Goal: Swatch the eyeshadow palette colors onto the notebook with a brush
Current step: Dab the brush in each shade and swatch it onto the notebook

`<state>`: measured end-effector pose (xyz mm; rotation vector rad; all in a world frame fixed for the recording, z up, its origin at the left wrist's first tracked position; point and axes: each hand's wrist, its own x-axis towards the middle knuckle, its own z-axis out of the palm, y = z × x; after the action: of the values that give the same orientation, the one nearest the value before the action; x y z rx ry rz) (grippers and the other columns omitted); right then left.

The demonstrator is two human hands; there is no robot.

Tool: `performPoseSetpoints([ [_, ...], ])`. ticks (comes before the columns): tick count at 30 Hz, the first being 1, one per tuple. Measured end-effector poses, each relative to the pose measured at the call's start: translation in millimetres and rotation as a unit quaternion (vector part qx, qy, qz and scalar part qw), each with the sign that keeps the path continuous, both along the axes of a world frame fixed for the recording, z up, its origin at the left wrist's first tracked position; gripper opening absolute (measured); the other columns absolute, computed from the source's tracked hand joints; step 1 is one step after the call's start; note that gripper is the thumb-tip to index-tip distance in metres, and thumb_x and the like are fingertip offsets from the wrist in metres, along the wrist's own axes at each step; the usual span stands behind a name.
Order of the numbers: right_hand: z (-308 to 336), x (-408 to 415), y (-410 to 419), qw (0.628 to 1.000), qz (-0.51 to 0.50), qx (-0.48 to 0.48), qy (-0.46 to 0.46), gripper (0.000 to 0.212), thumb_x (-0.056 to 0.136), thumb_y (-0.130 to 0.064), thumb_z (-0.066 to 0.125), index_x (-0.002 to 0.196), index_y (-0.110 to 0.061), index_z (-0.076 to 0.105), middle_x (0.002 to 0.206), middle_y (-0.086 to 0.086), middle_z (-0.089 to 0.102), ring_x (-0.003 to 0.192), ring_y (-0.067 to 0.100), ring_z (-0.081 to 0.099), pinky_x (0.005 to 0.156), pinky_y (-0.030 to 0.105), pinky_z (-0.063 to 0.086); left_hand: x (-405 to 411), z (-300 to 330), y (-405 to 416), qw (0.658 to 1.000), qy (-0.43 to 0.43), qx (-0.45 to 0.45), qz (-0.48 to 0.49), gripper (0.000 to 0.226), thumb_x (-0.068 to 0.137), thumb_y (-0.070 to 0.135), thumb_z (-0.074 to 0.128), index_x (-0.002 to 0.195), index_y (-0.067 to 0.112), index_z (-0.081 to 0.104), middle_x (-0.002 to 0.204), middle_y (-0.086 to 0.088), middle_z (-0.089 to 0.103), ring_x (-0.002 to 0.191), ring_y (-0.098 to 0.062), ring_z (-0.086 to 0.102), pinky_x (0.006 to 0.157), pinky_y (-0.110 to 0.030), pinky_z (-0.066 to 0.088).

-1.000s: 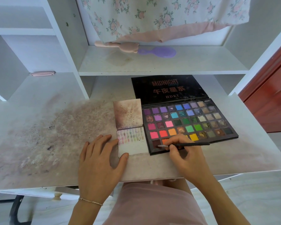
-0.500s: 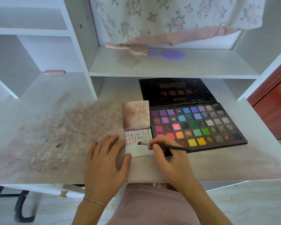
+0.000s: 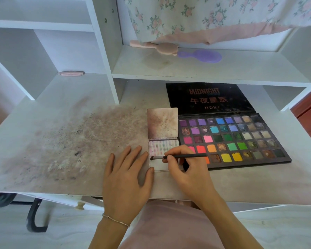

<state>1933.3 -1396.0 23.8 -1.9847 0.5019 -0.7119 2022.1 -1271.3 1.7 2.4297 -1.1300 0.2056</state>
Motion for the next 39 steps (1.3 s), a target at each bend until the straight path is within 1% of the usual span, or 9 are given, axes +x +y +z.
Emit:
performPoseSetpoints([
  [3,-0.6,0.8,0.1,1.000,-0.002,-0.005,0.010,0.019,0.077,-0.017,0.054,0.074,-0.035,0.053,0.070,-0.016,0.061,0.069,0.006,0.055,0.060,0.009,0.039,0.3,-0.2,-0.1,1.000,-0.003,-0.001,-0.001,0.044,0.080,0.041,0.043,0.107,0.018,0.069,0.118,-0.001,0.065,0.117,-0.023,0.056,0.103,-0.048,0.031],
  [6,-2.6,0.3,-0.4,1.000,0.002,-0.003,0.024,0.008,0.076,-0.017,0.054,0.075,-0.023,0.060,0.071,-0.008,0.064,0.070,0.007,0.056,0.061,0.010,0.040,0.3,-0.1,0.0,1.000,-0.001,-0.003,-0.002,0.044,0.081,0.041,0.043,0.107,0.018,0.069,0.119,-0.001,0.064,0.118,-0.023,0.055,0.104,-0.049,0.031],
  [8,-3.6,0.2,-0.8,1.000,0.002,0.005,0.029,0.007,0.076,-0.018,0.054,0.077,-0.020,0.061,0.072,-0.005,0.065,0.069,0.008,0.057,0.061,0.012,0.042,0.3,0.1,0.0,1.000,-0.001,-0.001,-0.001,0.044,0.081,0.042,0.043,0.107,0.018,0.069,0.119,-0.001,0.064,0.118,-0.023,0.055,0.104,-0.049,0.031],
  [13,-4.0,1.6,-1.1,0.999,-0.002,0.000,0.034,0.008,0.077,-0.019,0.053,0.078,-0.020,0.061,0.073,-0.004,0.066,0.069,0.007,0.056,0.061,0.012,0.041,0.3,0.5,-0.2,1.000,0.000,0.001,0.000,0.044,0.080,0.042,0.043,0.107,0.017,0.069,0.118,-0.002,0.065,0.117,-0.023,0.055,0.103,-0.049,0.031],
  [19,-3.7,0.7,-1.1,0.999,0.002,0.005,0.040,0.008,0.077,-0.019,0.053,0.077,-0.025,0.058,0.074,-0.006,0.064,0.071,0.006,0.056,0.062,0.009,0.040,0.1,0.5,-0.2,1.000,0.003,0.002,-0.001,0.044,0.081,0.042,0.043,0.108,0.018,0.068,0.119,-0.002,0.064,0.118,-0.023,0.055,0.104,-0.049,0.031],
  [29,-4.6,-0.4,-2.0,0.999,0.001,-0.004,0.052,0.007,0.080,-0.013,0.056,0.082,-0.017,0.062,0.077,-0.003,0.065,0.073,0.009,0.058,0.064,0.015,0.045,0.6,0.2,-0.2,1.000,0.003,0.002,-0.005,0.045,0.081,0.042,0.042,0.108,0.017,0.068,0.119,-0.003,0.064,0.118,-0.024,0.055,0.104,-0.049,0.031],
  [32,-4.9,-0.3,-1.7,0.998,0.002,-0.006,0.058,0.007,0.080,-0.014,0.056,0.081,-0.016,0.062,0.077,-0.003,0.065,0.073,0.009,0.058,0.065,0.019,0.046,0.7,-0.1,0.6,1.000,0.002,0.003,-0.005,0.045,0.081,0.042,0.042,0.108,0.017,0.068,0.119,-0.002,0.064,0.118,-0.024,0.054,0.104,-0.049,0.031],
  [36,-4.6,0.4,-1.2,0.999,0.000,0.001,0.049,0.009,0.078,-0.018,0.054,0.080,-0.018,0.062,0.077,-0.003,0.065,0.072,0.009,0.057,0.063,0.015,0.044,0.7,0.3,0.0,1.000,0.001,0.001,-0.005,0.045,0.081,0.042,0.043,0.107,0.017,0.069,0.119,-0.002,0.064,0.117,-0.024,0.055,0.104,-0.048,0.031],
  [39,-5.3,0.2,-1.5,0.999,0.002,0.002,0.049,0.008,0.078,-0.017,0.054,0.080,-0.018,0.062,0.077,-0.004,0.065,0.072,0.010,0.059,0.064,0.017,0.045,0.7,0.4,-0.4,1.000,0.002,0.001,-0.006,0.045,0.081,0.042,0.043,0.107,0.017,0.069,0.119,-0.002,0.064,0.117,-0.024,0.055,0.104,-0.049,0.032],
])
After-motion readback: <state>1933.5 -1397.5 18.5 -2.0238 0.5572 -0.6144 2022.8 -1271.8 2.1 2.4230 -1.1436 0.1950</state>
